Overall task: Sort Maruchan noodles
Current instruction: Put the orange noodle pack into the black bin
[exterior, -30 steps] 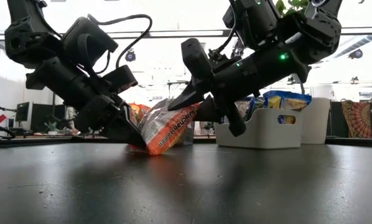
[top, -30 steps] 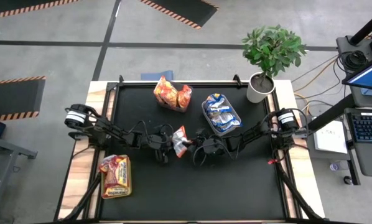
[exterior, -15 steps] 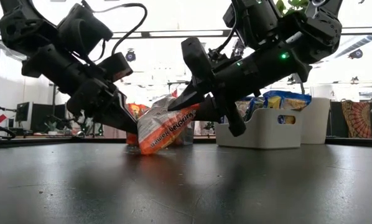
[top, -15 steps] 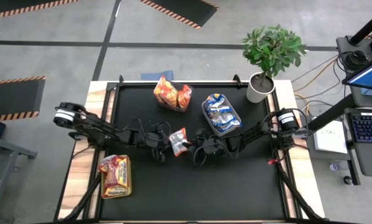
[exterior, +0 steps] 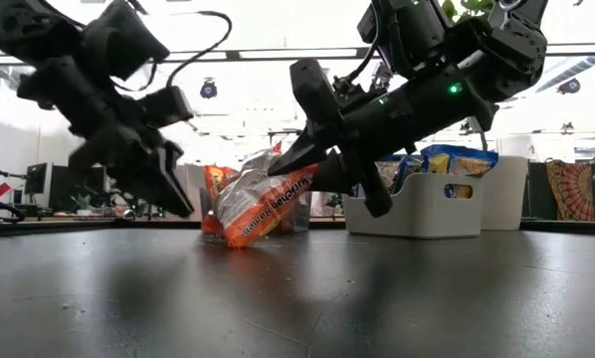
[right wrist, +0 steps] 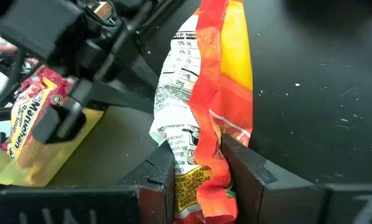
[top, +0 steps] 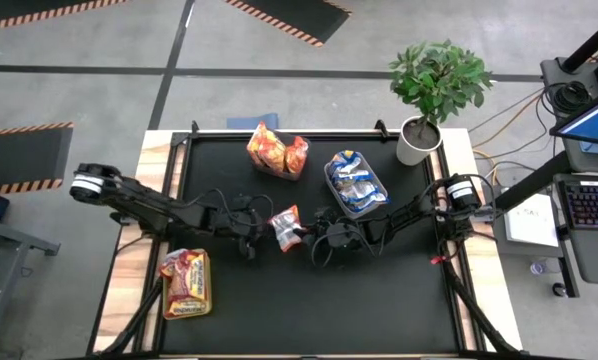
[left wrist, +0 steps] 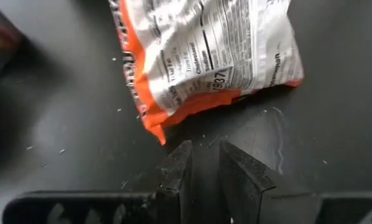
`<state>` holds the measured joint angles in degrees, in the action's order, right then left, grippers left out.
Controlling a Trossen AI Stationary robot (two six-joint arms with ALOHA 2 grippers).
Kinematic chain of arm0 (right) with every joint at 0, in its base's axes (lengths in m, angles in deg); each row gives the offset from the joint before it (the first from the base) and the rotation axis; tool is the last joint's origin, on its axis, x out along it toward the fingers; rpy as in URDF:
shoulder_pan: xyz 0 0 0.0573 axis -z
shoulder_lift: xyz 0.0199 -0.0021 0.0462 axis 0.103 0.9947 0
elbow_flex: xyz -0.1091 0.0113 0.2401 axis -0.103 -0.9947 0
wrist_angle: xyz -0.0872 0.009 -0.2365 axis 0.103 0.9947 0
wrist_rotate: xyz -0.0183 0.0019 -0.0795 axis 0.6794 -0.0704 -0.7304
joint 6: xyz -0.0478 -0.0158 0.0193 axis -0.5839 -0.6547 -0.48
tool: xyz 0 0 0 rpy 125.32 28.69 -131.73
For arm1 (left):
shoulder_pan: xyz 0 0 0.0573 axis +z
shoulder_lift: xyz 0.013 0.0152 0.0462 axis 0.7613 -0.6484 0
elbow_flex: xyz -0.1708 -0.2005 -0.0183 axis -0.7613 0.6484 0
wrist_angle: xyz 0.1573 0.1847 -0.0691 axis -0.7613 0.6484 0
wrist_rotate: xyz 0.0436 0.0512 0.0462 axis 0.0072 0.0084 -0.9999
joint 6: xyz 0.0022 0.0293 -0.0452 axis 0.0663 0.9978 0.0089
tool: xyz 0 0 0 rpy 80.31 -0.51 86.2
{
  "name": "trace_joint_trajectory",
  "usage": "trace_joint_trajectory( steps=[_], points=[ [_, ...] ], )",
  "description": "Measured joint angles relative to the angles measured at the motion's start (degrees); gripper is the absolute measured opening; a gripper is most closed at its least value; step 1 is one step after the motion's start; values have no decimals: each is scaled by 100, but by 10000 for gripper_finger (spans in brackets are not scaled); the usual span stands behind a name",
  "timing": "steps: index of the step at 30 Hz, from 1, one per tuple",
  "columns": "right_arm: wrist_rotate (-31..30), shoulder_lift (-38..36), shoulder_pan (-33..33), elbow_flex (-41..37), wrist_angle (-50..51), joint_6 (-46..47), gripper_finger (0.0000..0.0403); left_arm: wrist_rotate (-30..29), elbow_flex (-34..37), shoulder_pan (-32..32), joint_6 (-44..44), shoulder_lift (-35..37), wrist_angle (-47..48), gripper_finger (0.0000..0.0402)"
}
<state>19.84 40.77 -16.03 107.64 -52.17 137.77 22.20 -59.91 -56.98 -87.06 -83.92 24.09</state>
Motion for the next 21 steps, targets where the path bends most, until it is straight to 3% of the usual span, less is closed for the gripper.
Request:
trace_joint_trajectory(
  steps=[5, 11, 21],
  points=[
    [-7, -26, 1, -4, -91, -43, 92, -2, 1, 0, 25, 821, 419, 64],
    [-243, -225, 1, -7, -210, -315, 93, -55, 7, -4, 691, 1982, 411, 64],
    [-412, -409, 322, 490, 17, -1151, 93, -1151, -33, 2, 1566, 3747, 194, 64]
  ],
)
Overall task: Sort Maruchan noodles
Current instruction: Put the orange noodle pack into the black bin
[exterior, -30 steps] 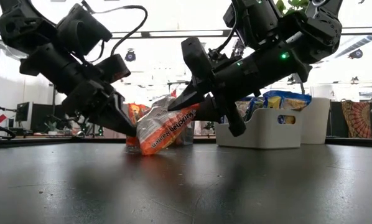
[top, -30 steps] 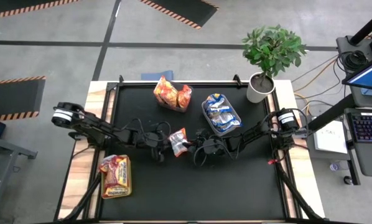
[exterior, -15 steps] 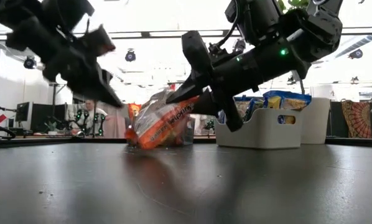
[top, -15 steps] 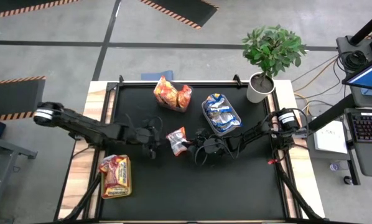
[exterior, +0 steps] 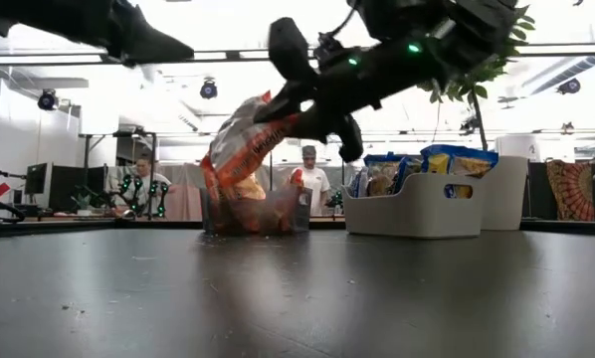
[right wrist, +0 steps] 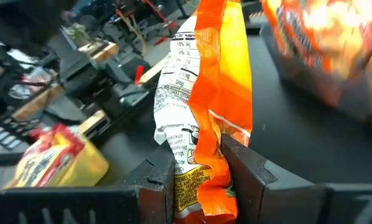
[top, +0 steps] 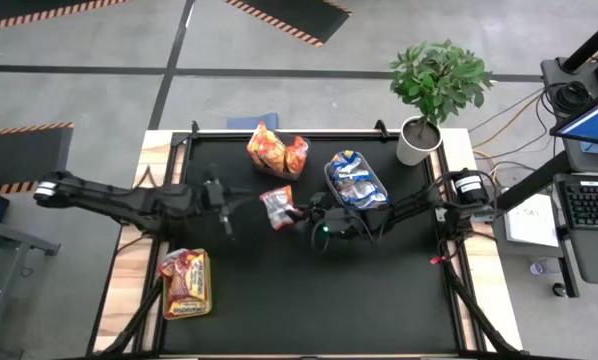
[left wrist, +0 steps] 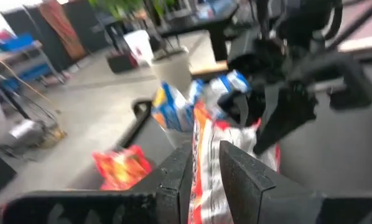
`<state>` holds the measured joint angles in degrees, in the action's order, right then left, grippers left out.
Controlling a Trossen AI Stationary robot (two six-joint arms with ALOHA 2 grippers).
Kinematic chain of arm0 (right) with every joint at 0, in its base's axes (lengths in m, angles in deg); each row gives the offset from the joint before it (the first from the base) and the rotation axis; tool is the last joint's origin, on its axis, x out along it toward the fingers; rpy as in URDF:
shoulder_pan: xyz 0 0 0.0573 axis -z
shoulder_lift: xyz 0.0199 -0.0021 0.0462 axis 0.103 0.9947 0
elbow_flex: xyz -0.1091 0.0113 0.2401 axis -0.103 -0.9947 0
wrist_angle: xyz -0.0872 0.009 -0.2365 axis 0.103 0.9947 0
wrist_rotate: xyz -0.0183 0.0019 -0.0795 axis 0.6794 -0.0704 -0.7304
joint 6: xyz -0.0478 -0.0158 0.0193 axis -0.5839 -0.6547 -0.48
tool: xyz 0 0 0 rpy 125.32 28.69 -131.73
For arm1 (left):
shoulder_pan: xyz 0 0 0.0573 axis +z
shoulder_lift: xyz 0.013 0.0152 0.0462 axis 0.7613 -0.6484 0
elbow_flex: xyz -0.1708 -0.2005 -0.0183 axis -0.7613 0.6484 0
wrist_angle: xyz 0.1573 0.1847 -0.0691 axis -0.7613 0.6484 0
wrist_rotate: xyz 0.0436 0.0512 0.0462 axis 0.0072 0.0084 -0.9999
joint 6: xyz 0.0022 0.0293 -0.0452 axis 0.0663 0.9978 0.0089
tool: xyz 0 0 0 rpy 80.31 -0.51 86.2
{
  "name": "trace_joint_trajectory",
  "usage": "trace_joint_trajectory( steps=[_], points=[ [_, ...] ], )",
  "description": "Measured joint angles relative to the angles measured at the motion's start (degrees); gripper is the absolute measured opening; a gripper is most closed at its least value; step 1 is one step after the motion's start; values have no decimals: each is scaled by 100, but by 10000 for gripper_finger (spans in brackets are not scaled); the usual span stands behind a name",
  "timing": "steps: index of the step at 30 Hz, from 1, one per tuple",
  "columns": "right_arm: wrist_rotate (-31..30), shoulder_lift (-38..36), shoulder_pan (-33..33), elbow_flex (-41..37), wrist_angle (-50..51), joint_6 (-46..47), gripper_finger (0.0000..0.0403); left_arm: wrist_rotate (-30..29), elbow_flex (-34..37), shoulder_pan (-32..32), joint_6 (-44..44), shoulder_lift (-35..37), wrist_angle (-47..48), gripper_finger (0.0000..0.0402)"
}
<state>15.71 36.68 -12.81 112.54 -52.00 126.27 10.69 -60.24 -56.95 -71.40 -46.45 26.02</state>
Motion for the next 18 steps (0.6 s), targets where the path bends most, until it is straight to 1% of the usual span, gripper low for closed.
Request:
trace_joint_trajectory(
  steps=[3, 9, 12, 16, 18],
  points=[
    [5, -22, 200, 422, 575, -281, 93, -203, 0, 0, 234, 402, -26, 64],
    [1, -31, 654, 1560, 2298, -654, 93, -748, -52, 0, 776, 1021, -69, 64],
    [-35, -21, 849, 2153, 3046, -864, 93, -772, -127, 0, 932, 1222, -73, 64],
    [-54, -2, 1128, 2836, 3978, -877, 93, -772, -115, 0, 943, 1362, -95, 64],
    [-45, 4, 1271, 3116, 4383, -810, 93, -771, -101, 0, 1106, 1379, -109, 64]
  ],
)
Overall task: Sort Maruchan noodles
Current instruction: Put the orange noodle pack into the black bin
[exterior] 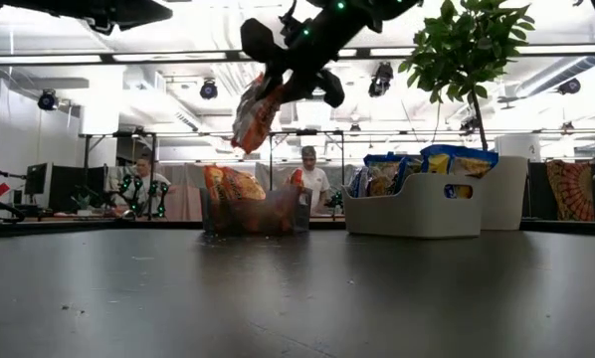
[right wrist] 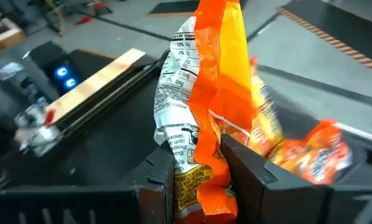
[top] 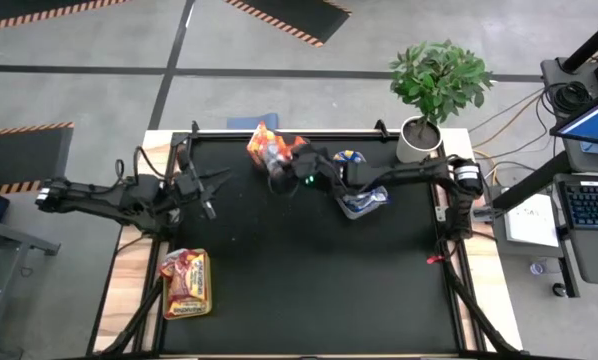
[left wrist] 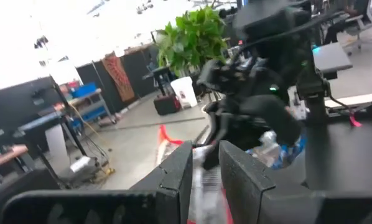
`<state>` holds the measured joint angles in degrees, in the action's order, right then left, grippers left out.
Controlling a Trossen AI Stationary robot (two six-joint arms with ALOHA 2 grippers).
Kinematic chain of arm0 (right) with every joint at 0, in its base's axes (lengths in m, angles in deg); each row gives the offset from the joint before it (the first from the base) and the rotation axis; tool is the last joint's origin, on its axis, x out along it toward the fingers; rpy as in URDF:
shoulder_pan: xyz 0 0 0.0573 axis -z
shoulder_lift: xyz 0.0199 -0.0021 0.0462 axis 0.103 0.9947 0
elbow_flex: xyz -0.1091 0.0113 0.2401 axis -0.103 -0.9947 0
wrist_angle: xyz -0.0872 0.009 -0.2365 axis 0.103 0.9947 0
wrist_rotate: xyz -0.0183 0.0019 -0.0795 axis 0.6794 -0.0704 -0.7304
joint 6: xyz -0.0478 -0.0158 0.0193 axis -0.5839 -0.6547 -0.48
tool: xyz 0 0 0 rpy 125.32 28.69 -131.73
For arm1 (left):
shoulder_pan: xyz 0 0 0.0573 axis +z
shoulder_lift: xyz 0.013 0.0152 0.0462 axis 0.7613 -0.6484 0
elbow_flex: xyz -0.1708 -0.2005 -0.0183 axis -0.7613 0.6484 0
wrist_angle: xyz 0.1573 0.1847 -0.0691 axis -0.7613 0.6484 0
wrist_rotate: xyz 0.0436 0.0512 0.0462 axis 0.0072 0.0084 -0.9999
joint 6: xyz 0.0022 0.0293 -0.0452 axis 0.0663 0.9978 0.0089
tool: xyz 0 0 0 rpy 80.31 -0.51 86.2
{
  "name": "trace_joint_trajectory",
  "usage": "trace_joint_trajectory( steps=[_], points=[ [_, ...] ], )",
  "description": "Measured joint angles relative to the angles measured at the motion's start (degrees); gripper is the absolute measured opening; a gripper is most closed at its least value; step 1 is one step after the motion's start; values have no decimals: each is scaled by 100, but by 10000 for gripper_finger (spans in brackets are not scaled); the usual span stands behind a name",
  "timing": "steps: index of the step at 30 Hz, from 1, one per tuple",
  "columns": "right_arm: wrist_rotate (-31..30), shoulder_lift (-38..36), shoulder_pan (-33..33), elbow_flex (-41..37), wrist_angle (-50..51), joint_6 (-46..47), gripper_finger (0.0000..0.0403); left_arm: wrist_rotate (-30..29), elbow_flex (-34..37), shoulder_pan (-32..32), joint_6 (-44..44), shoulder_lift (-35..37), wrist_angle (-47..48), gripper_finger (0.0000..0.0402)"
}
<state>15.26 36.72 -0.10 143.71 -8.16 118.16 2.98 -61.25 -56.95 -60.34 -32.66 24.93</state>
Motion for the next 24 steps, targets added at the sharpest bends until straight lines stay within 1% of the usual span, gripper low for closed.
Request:
trace_joint_trajectory(
  steps=[4, 7, 9, 12, 17, 24],
  points=[
    [-15, 1, 300, 336, 314, 190, 93, 2, 0, -1, 323, -8, -458, 64],
    [-74, 1, 458, 414, 355, 273, 93, 1, 1, 0, 396, 34, -453, 64],
    [-241, 1, 508, 430, 361, 318, 93, 1, 2, 0, 507, 48, -466, 64],
    [-480, 4, 548, 431, 384, 378, 93, 3, 4, 0, 625, 76, -514, 64],
    [-599, 30, 565, 438, 366, 500, 93, 3, 5, -1, 842, 120, -604, 64],
    [-595, 142, 559, 682, 370, 404, 93, 5, 7, -1, 970, 146, -874, 64]
  ],
)
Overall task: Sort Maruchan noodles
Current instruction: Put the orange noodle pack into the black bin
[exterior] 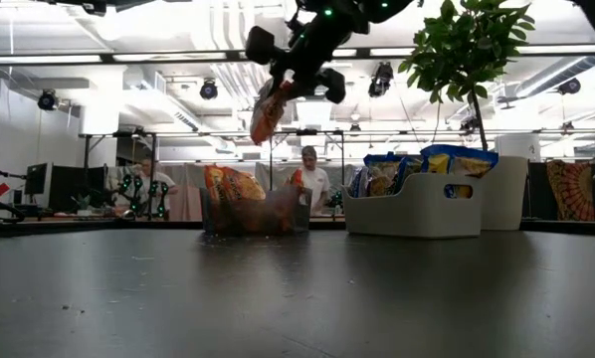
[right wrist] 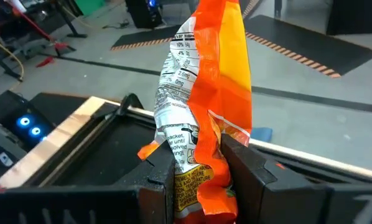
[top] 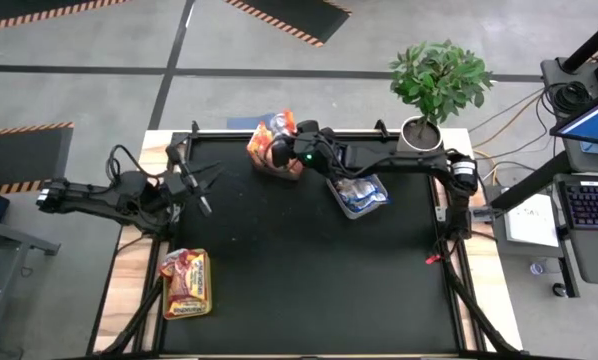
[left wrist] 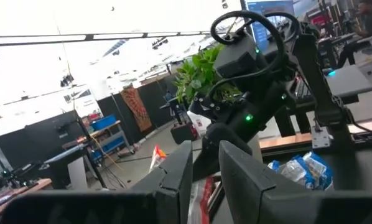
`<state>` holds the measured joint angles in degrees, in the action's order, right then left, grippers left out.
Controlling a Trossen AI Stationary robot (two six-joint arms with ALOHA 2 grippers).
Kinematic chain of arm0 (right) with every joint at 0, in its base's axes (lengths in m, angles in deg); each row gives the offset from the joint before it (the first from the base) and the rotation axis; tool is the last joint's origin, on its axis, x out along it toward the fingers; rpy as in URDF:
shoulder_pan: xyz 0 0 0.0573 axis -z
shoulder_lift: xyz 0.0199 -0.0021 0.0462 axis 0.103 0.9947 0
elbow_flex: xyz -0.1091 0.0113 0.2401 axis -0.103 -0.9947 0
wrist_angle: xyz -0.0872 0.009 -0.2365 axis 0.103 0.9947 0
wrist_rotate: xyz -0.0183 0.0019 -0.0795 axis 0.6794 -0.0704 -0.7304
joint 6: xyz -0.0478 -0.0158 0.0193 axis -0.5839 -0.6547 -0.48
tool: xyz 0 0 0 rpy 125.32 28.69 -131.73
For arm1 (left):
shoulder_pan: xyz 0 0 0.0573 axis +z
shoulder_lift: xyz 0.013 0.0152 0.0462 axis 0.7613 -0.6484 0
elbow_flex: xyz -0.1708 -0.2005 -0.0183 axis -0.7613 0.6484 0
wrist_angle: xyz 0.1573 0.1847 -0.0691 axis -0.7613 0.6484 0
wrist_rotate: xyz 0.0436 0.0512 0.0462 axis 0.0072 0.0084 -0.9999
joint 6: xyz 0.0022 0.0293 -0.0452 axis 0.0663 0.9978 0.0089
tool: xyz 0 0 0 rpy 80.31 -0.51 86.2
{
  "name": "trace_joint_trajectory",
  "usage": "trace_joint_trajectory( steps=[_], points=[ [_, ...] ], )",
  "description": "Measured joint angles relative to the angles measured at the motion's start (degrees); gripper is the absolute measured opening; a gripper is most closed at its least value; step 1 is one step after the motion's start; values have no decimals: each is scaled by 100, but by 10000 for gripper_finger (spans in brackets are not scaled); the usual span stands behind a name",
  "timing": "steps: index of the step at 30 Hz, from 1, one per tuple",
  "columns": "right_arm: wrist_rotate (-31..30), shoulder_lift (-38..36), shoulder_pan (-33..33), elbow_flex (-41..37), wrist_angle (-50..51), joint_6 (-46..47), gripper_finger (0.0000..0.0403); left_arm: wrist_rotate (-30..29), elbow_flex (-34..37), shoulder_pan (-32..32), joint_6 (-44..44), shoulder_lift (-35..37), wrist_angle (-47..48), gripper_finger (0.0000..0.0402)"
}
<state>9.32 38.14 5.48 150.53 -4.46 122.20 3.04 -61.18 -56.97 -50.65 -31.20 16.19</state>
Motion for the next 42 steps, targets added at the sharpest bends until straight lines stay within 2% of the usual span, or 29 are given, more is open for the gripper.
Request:
trace_joint_trajectory(
  steps=[3, 7, 14, 22, 27, 31, 42],
  points=[
    [3, 247, 2, 375, 62, -160, 93, 2, 2, -1, 84, -1, 4, 64],
    [-21, 660, 68, 1178, 909, -298, 93, 2, 2, -1, 81, -17, 6, 64],
    [-207, 1535, 254, 2833, 3206, 367, 93, 4, 4, -1, 52, -17, 115, 64],
    [-151, 2382, 267, 3871, 4203, 801, 93, 7, 4, -1, -14, -16, 157, 64],
    [-129, 2532, 263, 3979, 4422, 1063, 93, 7, 4, -1, -33, -17, 167, 64],
    [141, 2532, 262, 3896, 4410, 1243, 93, 7, 4, -1, -34, -17, 169, 64],
    [148, 2532, 264, 3360, 4109, 1478, 93, 9, 4, -1, -55, -17, 167, 64]
  ],
)
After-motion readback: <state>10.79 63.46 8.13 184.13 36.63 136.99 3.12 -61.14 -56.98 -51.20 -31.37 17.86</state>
